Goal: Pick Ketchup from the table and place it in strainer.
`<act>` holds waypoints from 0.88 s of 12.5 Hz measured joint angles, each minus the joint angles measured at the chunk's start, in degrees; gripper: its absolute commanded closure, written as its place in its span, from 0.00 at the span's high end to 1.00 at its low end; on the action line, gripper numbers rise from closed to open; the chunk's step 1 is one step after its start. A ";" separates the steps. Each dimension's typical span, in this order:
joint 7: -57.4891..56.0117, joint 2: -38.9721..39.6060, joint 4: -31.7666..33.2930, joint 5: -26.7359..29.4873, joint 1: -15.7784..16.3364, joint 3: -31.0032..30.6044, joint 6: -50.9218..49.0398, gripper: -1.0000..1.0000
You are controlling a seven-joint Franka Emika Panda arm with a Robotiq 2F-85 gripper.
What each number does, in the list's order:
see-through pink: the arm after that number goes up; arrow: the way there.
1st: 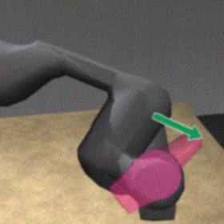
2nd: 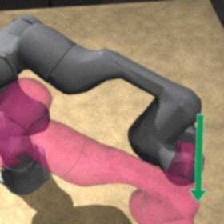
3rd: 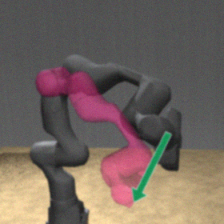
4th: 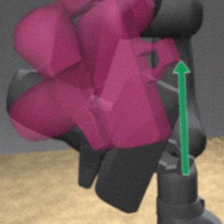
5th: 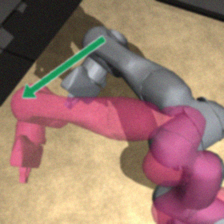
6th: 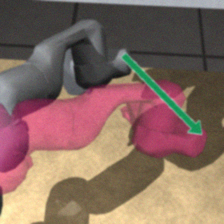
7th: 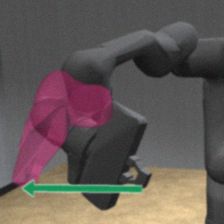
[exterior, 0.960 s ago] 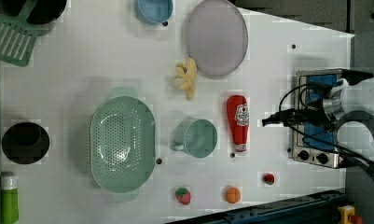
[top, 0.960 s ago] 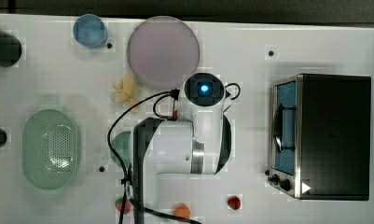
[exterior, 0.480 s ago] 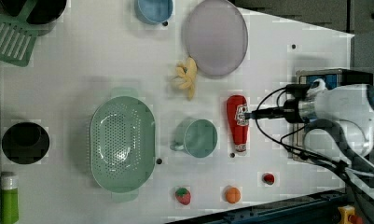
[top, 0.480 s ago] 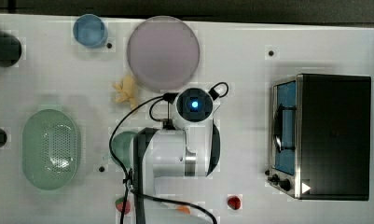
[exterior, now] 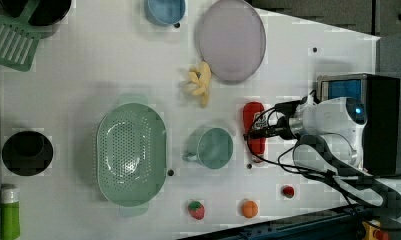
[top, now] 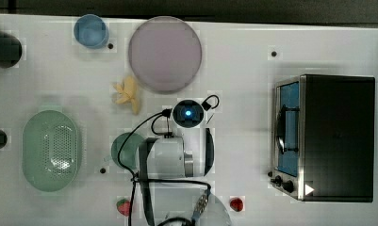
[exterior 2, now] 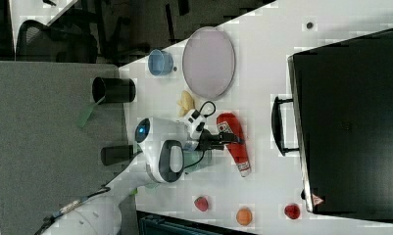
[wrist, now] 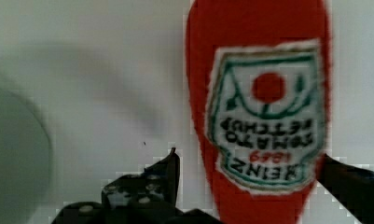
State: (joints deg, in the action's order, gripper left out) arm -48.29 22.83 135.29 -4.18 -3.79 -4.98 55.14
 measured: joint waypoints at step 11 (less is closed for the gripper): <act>-0.08 -5.41 0.78 -1.01 0.15 -0.17 0.64 0.63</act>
State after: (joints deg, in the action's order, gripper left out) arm -48.37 17.42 136.08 -5.19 -3.64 -5.15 55.79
